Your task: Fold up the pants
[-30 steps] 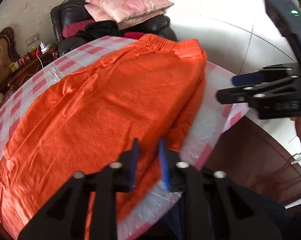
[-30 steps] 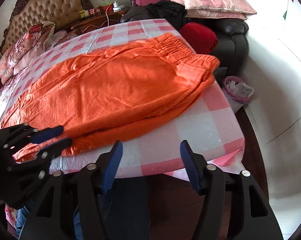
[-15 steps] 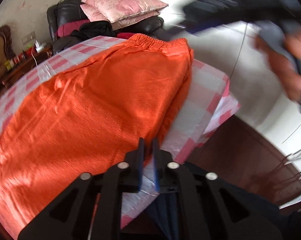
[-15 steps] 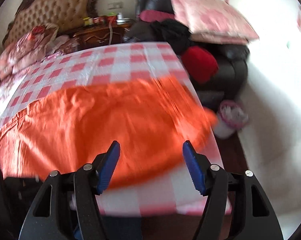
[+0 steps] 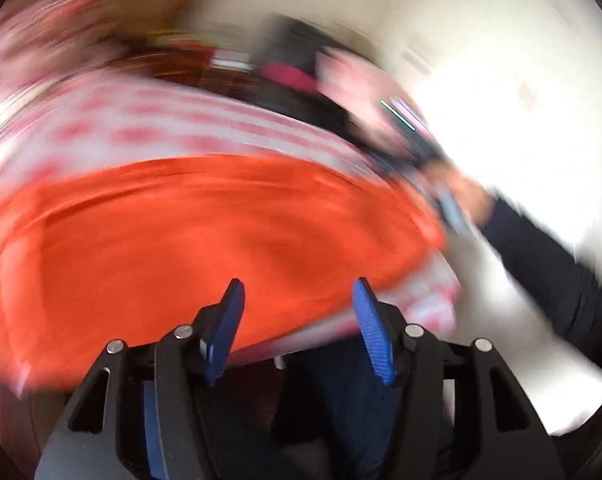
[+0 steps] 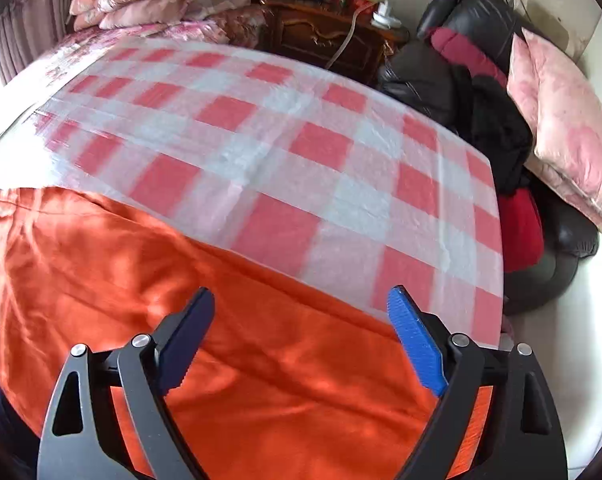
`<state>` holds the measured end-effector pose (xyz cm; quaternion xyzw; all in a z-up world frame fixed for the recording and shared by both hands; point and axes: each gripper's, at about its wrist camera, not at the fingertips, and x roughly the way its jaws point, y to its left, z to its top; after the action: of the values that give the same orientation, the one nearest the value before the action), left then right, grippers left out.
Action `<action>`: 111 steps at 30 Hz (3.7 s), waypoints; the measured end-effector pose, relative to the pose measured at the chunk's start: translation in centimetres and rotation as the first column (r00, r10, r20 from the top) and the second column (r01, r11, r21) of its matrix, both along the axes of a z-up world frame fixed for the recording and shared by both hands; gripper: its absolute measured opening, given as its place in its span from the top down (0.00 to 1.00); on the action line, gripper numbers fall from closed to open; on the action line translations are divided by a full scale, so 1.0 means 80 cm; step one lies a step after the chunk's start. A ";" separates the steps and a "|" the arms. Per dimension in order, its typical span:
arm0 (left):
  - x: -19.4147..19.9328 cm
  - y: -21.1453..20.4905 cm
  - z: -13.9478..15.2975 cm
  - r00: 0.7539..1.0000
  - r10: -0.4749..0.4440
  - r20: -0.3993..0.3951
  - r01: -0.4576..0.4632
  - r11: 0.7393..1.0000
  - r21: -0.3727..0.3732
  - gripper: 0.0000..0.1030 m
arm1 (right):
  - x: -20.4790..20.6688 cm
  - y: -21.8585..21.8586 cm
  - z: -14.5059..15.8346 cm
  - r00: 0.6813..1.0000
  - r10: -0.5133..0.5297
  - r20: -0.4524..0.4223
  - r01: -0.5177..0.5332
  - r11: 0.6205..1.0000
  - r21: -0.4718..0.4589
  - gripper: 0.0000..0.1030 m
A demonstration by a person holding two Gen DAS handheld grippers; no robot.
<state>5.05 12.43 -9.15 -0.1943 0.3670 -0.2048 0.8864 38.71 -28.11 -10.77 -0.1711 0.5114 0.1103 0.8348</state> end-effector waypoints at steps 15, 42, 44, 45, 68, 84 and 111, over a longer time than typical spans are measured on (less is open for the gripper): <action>-0.070 0.316 -0.230 0.853 0.379 -0.360 -0.514 0.478 -0.713 0.31 | 0.006 -0.081 -0.045 0.987 -0.150 -0.057 0.153 0.987 0.058 0.14; -0.019 0.301 -0.054 0.795 0.456 -0.400 -0.541 0.831 -0.128 0.88 | -0.015 -0.051 -0.040 0.977 -0.177 0.117 0.192 0.971 -0.139 0.12; -0.023 0.304 -0.043 0.773 0.490 -0.403 -0.563 0.823 -0.079 0.88 | -0.018 -0.049 -0.040 0.975 -0.176 0.134 0.196 0.969 -0.150 0.12; -0.015 0.305 -0.038 0.784 0.488 -0.383 -0.556 0.827 -0.084 0.89 | -0.018 -0.049 -0.040 0.974 -0.178 0.138 0.198 0.968 -0.152 0.12; 0.160 0.297 -0.060 0.868 0.353 -0.349 -0.395 0.917 -0.055 0.90 | -0.029 -0.119 -0.041 0.918 -0.337 0.208 0.381 0.894 -0.234 0.12; 0.094 0.323 -0.072 0.870 0.388 -0.304 -0.404 0.915 0.009 0.66 | -0.151 -0.185 0.018 0.784 -0.550 0.290 0.583 0.811 -0.039 0.15; 0.198 0.119 -0.030 0.958 0.280 -0.060 -0.234 0.885 0.404 0.66 | -0.239 -0.092 0.015 0.840 -0.421 0.342 0.460 0.887 -0.035 0.13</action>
<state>20.88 21.92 -11.58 -0.0713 0.4227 0.0041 0.9035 19.60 -35.48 -9.57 -0.1127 0.3979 -0.1443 0.8990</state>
